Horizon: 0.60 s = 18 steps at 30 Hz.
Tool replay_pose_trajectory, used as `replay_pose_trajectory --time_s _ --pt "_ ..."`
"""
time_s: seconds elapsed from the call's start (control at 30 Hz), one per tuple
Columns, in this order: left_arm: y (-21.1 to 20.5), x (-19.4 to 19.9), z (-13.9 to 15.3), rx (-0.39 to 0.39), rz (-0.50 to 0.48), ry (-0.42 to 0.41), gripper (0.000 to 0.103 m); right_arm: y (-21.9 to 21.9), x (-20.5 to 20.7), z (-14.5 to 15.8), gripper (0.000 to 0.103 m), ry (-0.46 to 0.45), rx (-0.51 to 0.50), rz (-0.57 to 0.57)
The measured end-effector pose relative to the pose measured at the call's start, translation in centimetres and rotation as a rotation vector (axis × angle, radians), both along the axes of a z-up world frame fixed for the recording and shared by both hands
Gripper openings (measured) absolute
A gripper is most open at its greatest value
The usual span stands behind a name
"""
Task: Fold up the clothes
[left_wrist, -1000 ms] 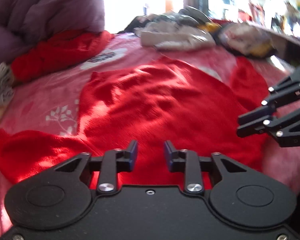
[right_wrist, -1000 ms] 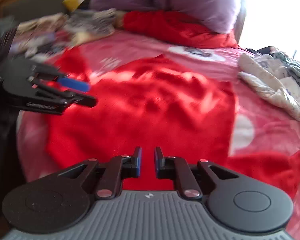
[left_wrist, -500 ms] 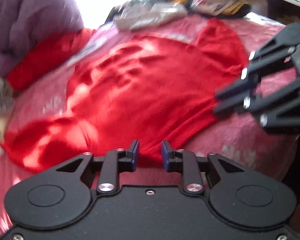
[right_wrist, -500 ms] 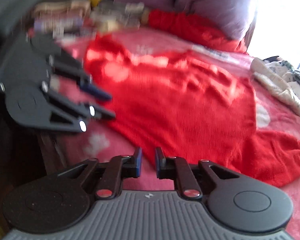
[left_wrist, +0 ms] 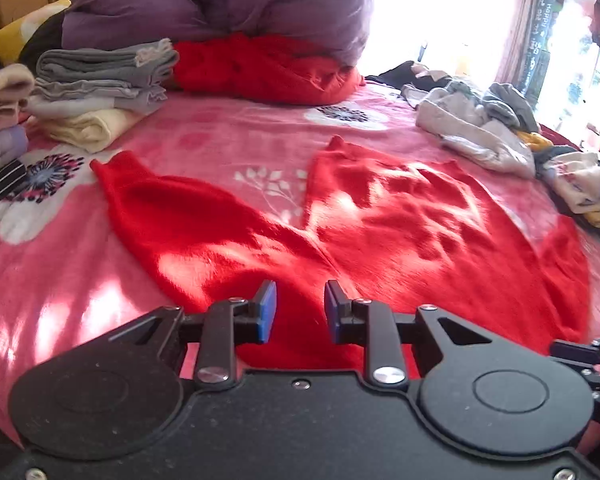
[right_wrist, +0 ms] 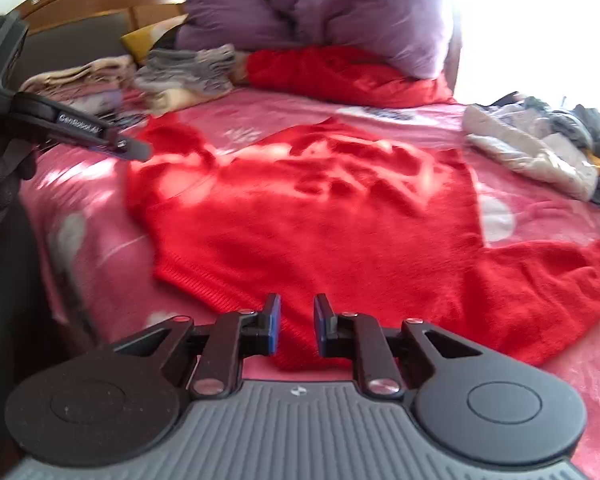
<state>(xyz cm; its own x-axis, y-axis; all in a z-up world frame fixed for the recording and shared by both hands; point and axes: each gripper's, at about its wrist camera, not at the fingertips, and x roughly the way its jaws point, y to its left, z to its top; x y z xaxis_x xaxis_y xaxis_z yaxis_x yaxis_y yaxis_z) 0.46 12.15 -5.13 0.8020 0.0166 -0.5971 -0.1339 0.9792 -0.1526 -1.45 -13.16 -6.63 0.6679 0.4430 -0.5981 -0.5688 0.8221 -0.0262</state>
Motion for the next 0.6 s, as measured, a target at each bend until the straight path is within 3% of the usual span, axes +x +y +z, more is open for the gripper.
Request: replay_pose_trajectory --time_s 0.03,0.1,0.2,0.3,0.43,0.6 --pt "-0.3 0.5 -0.5 0.016 -0.012 0.002 0.024 -0.3 0.4 -0.2 0.022 0.02 0.009 -0.009" --pt "-1.3 2.0 -3.1 0.117 -0.069 0.146 0.024 -0.6 1.6 -1.2 0.025 0.129 0.024 -0.007" --pt "-2.3 1.5 -3.4 0.21 -0.092 0.153 0.024 -0.8 1.9 -1.1 0.026 0.148 0.013 0.009" --pt "-0.7 1.0 -1.7 0.121 -0.058 0.073 0.024 -1.0 1.5 -0.3 0.026 0.119 0.015 0.019" --pt "3.6 2.5 -0.2 0.019 0.065 0.031 0.025 -2.4 2.1 0.2 0.026 0.101 0.095 -0.022" --pt "9.0 6.2 0.5 -0.029 0.204 -0.007 0.024 -1.7 3.2 0.8 0.028 0.082 0.129 -0.018"
